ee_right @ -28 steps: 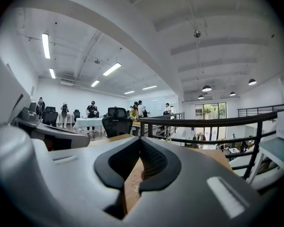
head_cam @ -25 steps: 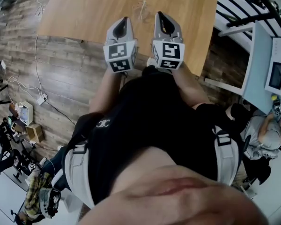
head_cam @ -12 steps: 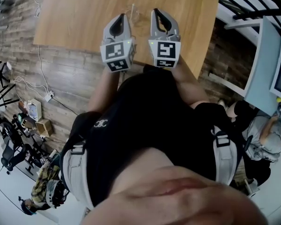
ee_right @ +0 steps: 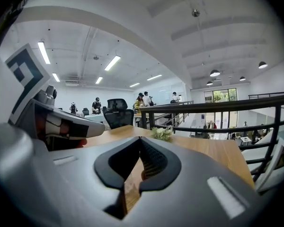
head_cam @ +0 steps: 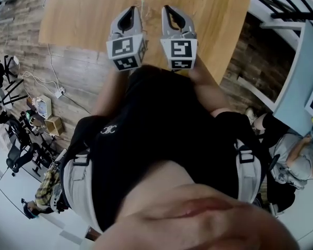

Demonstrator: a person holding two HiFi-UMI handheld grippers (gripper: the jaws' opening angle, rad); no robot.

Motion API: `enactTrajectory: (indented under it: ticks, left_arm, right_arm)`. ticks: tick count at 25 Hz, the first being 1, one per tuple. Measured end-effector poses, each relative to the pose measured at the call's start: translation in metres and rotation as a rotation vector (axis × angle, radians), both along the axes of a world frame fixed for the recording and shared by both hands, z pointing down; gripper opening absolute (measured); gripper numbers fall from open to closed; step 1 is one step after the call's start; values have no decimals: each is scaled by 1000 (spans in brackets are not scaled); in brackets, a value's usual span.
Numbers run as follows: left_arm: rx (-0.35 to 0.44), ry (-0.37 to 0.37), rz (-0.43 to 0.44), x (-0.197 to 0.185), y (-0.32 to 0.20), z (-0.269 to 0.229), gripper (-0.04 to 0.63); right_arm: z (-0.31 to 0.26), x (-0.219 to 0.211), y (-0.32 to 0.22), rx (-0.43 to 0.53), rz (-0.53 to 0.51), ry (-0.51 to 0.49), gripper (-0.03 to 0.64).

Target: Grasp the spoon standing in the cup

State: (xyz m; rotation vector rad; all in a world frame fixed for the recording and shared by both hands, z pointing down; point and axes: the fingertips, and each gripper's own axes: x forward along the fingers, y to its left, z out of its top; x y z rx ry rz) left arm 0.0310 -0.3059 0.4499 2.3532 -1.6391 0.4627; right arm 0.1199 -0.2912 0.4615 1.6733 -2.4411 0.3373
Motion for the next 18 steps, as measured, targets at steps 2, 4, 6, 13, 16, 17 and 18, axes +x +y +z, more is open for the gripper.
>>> enactTrajectory:
  ticks: [2, 4, 6, 13, 16, 17, 18]
  left_arm:
    - [-24, -9, -5, -11, 1, 9, 12]
    - [-40, -10, -12, -23, 1, 17, 12]
    - [-47, 0, -12, -34, 0, 22, 12]
    - [-78, 63, 63, -73, 2, 45, 12]
    - [-106, 99, 74, -87, -3, 57, 12]
    - [-114, 105, 81, -88, -3, 59, 12]
    - [-116, 107, 91, -87, -3, 61, 12]
  right_arm:
    - [5, -13, -1, -19, -24, -3, 1]
    - [11, -27, -2, -30, -47, 7, 0]
    - [18, -40, -5, -48, -60, 16, 2]
    - [47, -77, -20, -153, -7, 62, 2]
    - [54, -91, -28, -166, -4, 136, 2]
    - [57, -92, -30, -177, 0, 149, 2]
    - [62, -91, -31, -192, 7, 151, 4]
